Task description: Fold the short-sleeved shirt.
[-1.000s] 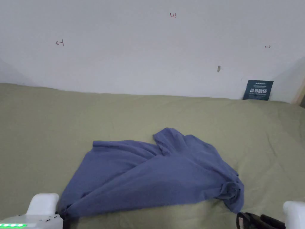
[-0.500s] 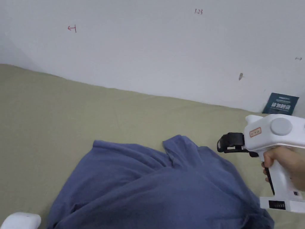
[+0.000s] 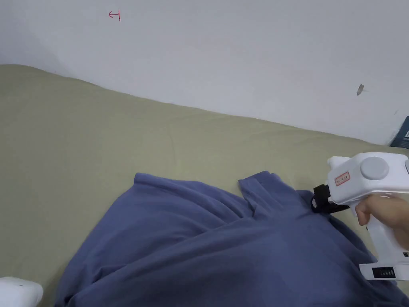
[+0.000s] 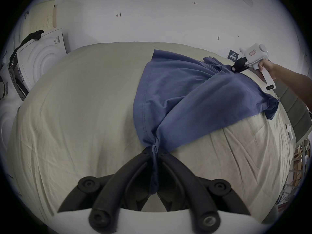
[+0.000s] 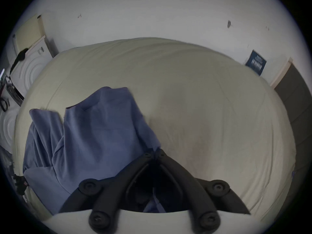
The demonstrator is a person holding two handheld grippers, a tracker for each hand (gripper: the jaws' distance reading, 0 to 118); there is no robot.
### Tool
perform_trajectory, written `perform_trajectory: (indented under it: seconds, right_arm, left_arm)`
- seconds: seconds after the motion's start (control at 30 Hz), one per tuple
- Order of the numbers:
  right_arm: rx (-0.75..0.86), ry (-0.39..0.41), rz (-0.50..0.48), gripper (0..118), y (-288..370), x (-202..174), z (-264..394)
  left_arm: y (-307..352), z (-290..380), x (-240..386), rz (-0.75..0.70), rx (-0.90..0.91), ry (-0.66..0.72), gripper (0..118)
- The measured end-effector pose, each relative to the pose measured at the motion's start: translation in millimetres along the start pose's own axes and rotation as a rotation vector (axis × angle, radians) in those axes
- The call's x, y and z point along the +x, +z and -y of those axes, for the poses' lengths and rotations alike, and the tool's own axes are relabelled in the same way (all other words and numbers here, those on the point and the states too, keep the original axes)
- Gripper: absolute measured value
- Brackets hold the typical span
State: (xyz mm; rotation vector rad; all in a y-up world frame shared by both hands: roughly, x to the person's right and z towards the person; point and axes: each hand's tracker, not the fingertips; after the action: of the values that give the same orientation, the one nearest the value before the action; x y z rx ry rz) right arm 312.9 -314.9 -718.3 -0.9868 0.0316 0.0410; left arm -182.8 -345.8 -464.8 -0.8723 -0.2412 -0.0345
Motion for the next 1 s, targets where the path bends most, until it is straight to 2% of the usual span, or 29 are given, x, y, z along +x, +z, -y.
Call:
perform_trajectory:
  seconds: [0.03, 0.13, 0.23, 0.47, 0.63, 1.0]
  right_arm:
    - [0.001, 0.008, 0.032, 3, 4.3, -2.4, -1.2]
    - [0.049, -0.002, 0.029, 3, 19.4, -8.3, -8.5]
    - [0.134, -0.092, -0.059, 3, 51.6, -7.0, -13.6]
    - [0.274, -0.01, -0.045, 3, 137.7, -17.7, -29.3]
    - [0.338, 0.024, -0.013, 3, 186.6, -25.5, -41.1]
    - [0.631, 0.033, 0.041, 3, 288.4, -36.7, -83.5]
  left_arm:
    - [-0.2, -0.2, -0.1, -0.001, 0.0, -0.001, 2]
    - [-1.3, -2.5, -3.2, 0.008, -0.002, 0.003, 2]
    - [0.6, -7.8, -6.9, 0.024, 0.002, 0.004, 2]
    - [33.5, -34.5, -21.9, 0.083, 0.096, 0.052, 2]
    - [59.6, -68.6, -16.9, 0.076, 0.162, -0.032, 2]
    - [99.5, -176.2, -21.4, 0.083, 0.273, -0.102, 2]
